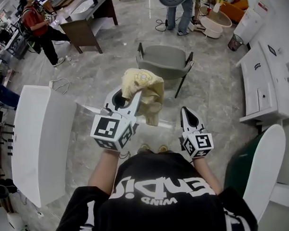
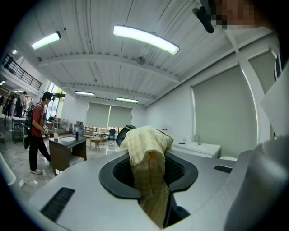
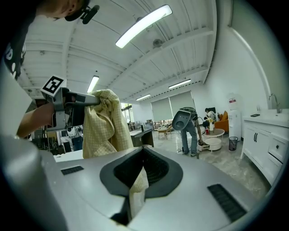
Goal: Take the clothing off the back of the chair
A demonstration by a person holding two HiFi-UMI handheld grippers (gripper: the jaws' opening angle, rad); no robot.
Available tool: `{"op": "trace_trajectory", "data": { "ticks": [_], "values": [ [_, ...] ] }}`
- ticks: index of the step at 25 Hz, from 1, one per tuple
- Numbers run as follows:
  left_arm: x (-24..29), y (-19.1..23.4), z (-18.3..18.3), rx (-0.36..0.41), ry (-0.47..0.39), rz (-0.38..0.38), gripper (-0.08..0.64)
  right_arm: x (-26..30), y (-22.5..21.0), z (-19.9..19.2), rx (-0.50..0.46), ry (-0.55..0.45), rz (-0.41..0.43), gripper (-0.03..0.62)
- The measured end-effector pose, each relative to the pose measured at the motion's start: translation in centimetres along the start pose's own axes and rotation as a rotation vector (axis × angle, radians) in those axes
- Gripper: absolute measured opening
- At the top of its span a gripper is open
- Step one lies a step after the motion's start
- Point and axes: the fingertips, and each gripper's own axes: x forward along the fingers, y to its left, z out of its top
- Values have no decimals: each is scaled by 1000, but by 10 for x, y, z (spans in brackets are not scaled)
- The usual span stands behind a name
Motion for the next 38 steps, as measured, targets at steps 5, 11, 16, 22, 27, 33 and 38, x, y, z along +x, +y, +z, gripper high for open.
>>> {"op": "trace_trajectory", "data": {
  "ticks": [5, 11, 16, 22, 27, 33, 38],
  "values": [
    [-11, -13, -57, 2, 44, 6, 129, -15, 0, -6, 8, 0, 15, 14],
    [-15, -25, -132, -18, 80, 7, 129, -26, -7, -25, 31, 31, 8, 14],
    [-17, -24, -168, -43, 124, 15, 129, -24, -6, -36, 26, 53, 19, 14],
    [-12, -25, -170, -67, 124, 28, 130, -20, -12, -38, 29, 57, 25, 14],
    [-10, -23, -170, -91, 123, 35, 130, -14, -13, -38, 34, 54, 24, 14],
    [-7, -20, -165, -101, 120, 43, 130, -9, -15, -37, 32, 58, 27, 14],
    [-4, -13, -166, -106, 127, 55, 130, -3, -15, -38, 29, 61, 29, 14]
  ]
}}
